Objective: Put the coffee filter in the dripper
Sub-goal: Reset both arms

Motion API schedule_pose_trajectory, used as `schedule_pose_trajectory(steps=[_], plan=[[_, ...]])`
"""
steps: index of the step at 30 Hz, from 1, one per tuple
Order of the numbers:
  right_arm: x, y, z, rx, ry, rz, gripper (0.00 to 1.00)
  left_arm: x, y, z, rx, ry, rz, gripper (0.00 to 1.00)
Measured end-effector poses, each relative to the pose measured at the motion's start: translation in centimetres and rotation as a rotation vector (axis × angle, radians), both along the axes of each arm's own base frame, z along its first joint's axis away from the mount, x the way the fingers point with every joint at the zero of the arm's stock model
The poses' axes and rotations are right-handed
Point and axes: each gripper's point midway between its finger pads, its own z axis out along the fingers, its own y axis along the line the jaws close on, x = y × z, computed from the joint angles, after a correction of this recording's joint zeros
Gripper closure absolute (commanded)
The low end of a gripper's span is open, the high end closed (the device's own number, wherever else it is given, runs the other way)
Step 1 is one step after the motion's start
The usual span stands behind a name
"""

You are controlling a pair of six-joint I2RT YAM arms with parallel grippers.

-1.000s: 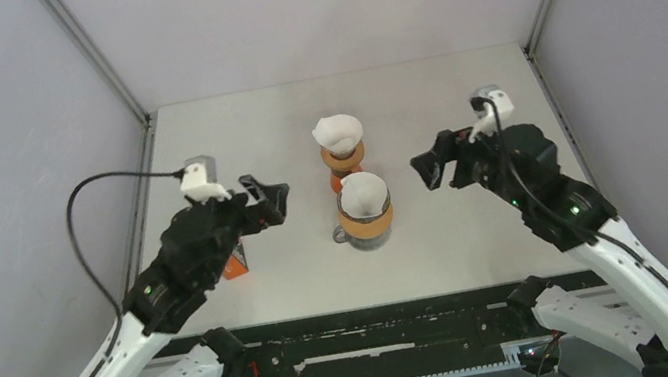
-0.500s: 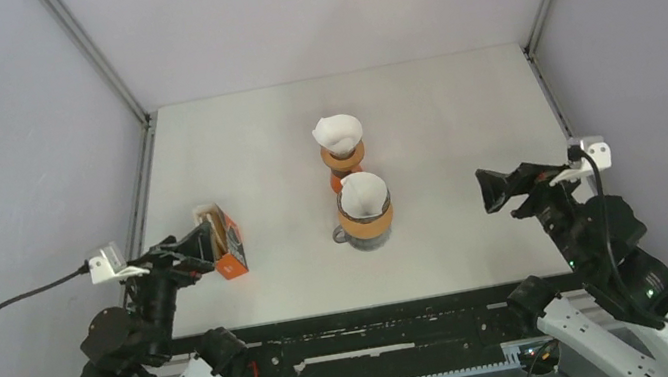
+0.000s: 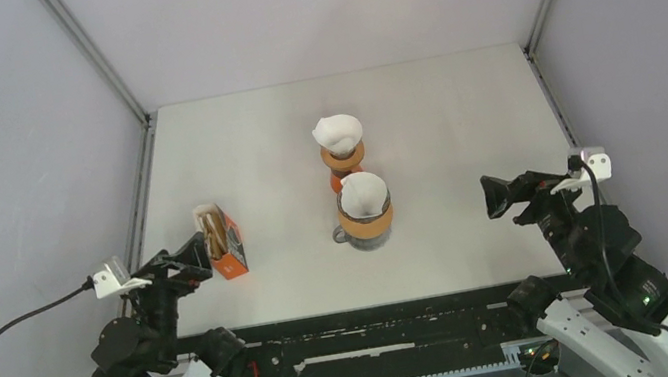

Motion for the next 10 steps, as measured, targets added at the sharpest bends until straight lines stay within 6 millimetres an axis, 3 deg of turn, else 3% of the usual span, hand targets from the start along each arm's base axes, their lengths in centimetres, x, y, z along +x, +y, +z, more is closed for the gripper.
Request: schedule_pose_trajectory(steps=[10], plan=[[-0.01, -0.19, 0.05, -0.003, -0.003, -0.008, 0.0, -0.01, 0.22, -0.29, 0.009, 0.01, 0.011, 0.0]])
